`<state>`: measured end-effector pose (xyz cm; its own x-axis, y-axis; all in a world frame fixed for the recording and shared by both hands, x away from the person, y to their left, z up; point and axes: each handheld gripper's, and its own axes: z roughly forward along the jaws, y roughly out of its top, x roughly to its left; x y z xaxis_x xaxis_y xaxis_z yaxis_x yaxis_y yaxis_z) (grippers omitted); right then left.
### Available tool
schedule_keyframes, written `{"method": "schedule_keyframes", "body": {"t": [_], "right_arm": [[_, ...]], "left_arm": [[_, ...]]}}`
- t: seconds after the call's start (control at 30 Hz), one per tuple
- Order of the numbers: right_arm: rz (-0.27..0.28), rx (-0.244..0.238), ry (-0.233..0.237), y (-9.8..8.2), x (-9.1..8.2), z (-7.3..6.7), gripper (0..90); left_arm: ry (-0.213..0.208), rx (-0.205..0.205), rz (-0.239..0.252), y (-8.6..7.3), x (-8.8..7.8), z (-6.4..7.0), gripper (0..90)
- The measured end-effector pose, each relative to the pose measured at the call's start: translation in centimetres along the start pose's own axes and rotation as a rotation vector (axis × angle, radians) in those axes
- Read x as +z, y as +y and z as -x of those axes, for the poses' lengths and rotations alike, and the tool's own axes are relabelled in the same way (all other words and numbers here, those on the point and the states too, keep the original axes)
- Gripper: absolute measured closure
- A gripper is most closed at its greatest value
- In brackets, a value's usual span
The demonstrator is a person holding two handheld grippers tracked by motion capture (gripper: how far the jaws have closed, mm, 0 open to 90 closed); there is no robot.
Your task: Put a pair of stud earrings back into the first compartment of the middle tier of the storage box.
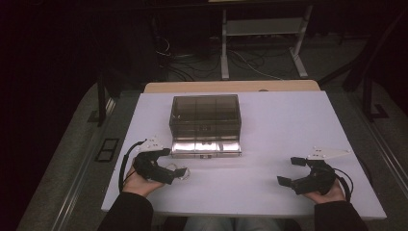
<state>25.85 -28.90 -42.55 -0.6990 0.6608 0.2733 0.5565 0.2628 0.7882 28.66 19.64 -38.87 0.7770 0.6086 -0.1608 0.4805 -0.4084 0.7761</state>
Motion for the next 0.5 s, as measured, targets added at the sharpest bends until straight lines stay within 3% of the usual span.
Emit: {"method": "schedule_keyframes", "body": {"t": [0.3,0.5], "right_arm": [[0.001,-0.008,-0.010,0.0,-0.1,0.1,0.3],[-0.004,-0.012,-0.012,0.1,0.0,-0.1,0.3]], "left_arm": [[-0.007,0.007,0.005,-2.5,0.0,-0.3,5.7],[-0.008,0.030,-0.013,-2.6,0.2,-0.7,9.0]]}}
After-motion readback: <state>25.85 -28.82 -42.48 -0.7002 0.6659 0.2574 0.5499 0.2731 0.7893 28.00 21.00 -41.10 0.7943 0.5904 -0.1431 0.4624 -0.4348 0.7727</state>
